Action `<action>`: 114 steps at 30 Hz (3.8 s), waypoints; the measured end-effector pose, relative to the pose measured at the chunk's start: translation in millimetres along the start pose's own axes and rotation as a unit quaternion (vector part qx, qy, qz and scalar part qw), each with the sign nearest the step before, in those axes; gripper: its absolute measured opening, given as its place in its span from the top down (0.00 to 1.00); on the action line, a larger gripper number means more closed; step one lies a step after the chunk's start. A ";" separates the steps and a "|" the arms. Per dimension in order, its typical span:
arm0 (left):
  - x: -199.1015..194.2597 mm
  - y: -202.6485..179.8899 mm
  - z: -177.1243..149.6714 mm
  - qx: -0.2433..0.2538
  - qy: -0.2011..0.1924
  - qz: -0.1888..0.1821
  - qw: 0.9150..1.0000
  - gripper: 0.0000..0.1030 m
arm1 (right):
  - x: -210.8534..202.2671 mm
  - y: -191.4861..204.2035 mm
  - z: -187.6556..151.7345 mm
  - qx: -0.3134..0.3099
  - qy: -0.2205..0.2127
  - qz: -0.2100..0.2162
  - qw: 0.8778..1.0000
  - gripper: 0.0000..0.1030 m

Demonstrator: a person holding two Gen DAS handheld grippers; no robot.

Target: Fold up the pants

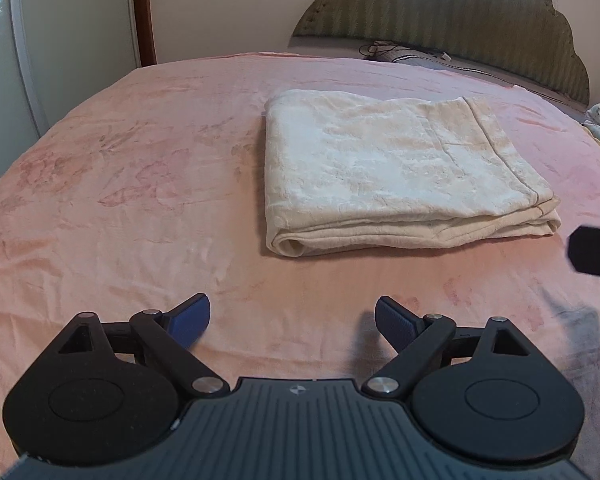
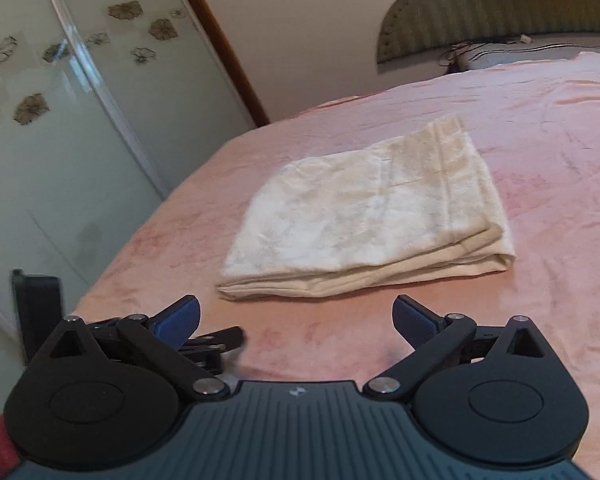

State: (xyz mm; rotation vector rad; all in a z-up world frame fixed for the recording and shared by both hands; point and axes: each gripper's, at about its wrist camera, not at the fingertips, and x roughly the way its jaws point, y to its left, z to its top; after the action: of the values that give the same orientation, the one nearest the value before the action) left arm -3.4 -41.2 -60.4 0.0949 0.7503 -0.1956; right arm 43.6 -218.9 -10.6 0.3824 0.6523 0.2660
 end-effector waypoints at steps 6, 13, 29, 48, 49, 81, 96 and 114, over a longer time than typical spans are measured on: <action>7.2 -11.3 -8.2 0.023 -0.024 0.022 0.999 0.06 | 42.3 -12.7 -26.2 -0.078 0.004 -0.171 0.982 0.00; 12.9 -9.4 -11.3 0.016 -0.031 0.022 0.999 0.00 | 51.4 -25.3 -33.5 -0.078 0.007 -0.176 0.981 0.00; 12.9 -8.4 -16.8 0.014 -0.047 0.024 0.998 0.00 | 54.4 -25.3 -38.0 -0.077 0.000 -0.181 0.981 0.00; 13.9 -6.1 -17.6 0.004 -0.044 0.016 0.999 0.00 | 54.0 -25.1 -38.4 -0.081 0.001 -0.188 0.979 0.00; 13.9 -6.1 -17.8 0.004 -0.044 0.016 0.999 0.00 | 54.3 -24.3 -38.6 -0.083 0.001 -0.190 0.978 0.00; 14.0 -6.0 -17.9 0.004 -0.044 0.016 0.999 0.00 | 54.9 -23.5 -39.4 -0.079 0.000 -0.187 0.979 0.00; 13.9 -5.9 -17.8 0.004 -0.044 0.016 0.999 0.00 | 55.1 -23.5 -39.4 -0.078 0.000 -0.187 0.979 0.00; 14.0 -5.9 -17.9 0.003 -0.044 0.016 0.999 0.00 | 55.1 -24.2 -39.4 -0.078 0.000 -0.186 0.979 0.00</action>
State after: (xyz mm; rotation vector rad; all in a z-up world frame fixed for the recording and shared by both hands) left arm -6.7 -46.2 -83.1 0.1042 0.6609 -0.1707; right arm 63.6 -210.6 -79.1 0.1039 0.6851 -0.0408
